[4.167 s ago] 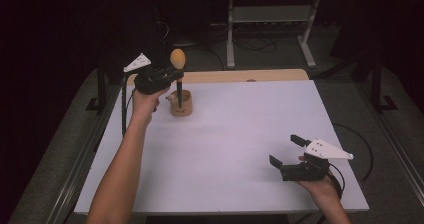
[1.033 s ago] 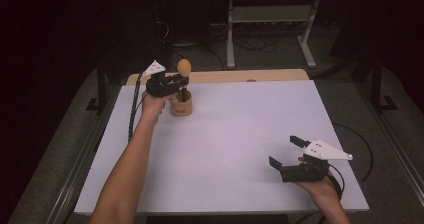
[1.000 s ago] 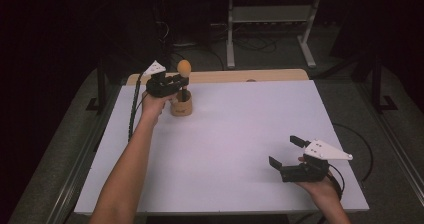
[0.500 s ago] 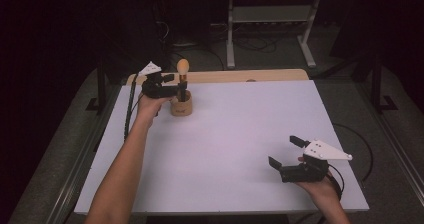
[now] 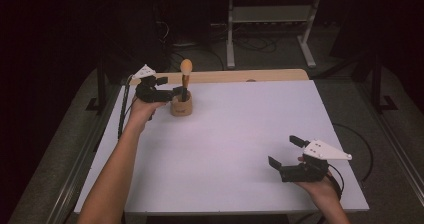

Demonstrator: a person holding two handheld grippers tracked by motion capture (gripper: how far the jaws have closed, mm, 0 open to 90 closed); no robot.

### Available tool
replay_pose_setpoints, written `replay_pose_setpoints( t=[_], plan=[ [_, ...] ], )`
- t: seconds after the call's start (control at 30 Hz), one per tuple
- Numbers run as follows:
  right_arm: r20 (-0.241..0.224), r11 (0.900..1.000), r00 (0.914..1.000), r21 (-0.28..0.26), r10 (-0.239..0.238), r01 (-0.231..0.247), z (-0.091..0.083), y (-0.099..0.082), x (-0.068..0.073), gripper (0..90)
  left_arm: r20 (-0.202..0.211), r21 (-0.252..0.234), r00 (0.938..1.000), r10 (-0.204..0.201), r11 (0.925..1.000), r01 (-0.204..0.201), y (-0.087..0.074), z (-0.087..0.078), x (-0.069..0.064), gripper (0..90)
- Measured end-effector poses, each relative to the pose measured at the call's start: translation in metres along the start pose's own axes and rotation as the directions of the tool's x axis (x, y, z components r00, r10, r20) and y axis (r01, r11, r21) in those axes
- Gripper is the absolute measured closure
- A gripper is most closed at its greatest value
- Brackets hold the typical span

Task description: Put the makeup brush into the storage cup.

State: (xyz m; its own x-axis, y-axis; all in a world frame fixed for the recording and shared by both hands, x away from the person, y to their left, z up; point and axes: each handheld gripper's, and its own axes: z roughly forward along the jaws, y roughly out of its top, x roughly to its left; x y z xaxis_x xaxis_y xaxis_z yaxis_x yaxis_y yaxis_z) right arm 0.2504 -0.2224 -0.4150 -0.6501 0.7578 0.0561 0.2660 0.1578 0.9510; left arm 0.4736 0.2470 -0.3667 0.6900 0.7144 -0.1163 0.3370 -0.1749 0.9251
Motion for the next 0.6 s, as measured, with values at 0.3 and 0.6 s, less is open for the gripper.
replay_pose_setpoints(
  t=[0.3, 0.6],
  plan=[
    [-0.001, 1.0000, 1.0000, 0.000, 0.002, -0.002, 0.000, 0.000, 0.000, 0.0, 0.025, 0.032, 0.9996, 0.016, 0.9994, -0.017, 0.001, -0.010, -0.008, 10.4],
    [0.001, 1.0000, 1.0000, 0.003, 0.008, -0.008, 0.000, 0.000, 0.000, 0.0, 0.056, 0.043, 0.9978, 0.036, 0.9983, -0.038, 0.003, -0.020, -0.021, 11.1]
  ],
)
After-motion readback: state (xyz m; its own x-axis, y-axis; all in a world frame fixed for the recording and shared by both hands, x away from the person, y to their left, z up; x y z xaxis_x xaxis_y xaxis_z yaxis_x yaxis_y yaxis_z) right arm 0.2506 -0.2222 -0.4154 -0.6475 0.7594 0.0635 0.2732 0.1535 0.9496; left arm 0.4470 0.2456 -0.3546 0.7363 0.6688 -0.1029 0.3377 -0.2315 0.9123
